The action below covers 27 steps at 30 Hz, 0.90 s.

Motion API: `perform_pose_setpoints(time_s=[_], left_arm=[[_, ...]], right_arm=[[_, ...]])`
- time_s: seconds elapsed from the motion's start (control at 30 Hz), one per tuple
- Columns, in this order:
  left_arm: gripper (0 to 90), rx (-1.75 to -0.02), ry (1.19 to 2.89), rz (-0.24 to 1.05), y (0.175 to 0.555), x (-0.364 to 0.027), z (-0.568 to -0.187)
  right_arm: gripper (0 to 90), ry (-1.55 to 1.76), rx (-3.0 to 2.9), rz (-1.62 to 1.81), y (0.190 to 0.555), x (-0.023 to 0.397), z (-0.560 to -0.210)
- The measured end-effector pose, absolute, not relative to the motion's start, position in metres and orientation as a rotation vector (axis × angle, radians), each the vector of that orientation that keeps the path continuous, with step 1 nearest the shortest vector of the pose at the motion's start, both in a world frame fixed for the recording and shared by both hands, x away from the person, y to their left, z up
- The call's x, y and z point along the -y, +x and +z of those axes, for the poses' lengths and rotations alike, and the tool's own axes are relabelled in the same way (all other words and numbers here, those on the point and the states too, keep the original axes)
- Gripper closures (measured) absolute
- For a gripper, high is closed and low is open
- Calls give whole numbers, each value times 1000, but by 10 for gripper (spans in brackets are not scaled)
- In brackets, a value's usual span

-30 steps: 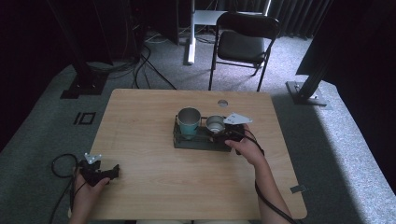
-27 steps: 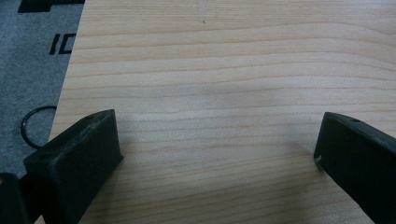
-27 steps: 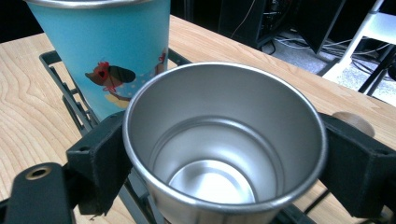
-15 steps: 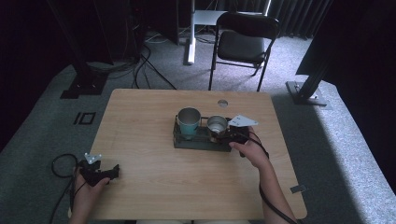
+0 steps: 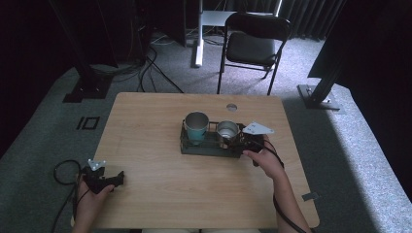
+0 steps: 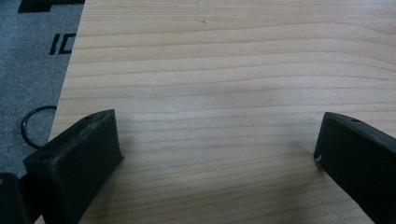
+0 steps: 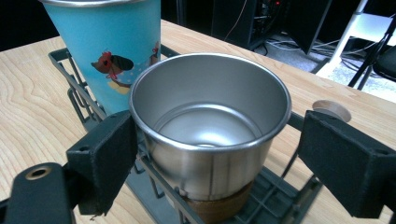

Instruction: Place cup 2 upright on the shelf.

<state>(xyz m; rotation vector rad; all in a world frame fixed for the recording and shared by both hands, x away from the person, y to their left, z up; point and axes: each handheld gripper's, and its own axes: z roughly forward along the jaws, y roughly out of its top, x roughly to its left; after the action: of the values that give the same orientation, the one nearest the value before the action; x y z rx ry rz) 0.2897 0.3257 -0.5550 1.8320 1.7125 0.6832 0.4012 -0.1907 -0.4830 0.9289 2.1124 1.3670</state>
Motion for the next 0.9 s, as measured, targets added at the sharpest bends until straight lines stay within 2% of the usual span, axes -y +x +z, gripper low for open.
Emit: perform_pose_setpoints(time_s=[0.9], left_arm=[[9, -1712, 1832, 684, 290, -326, -555]], right_arm=[[120, 997, -2042, 1346, 387, 227, -486]])
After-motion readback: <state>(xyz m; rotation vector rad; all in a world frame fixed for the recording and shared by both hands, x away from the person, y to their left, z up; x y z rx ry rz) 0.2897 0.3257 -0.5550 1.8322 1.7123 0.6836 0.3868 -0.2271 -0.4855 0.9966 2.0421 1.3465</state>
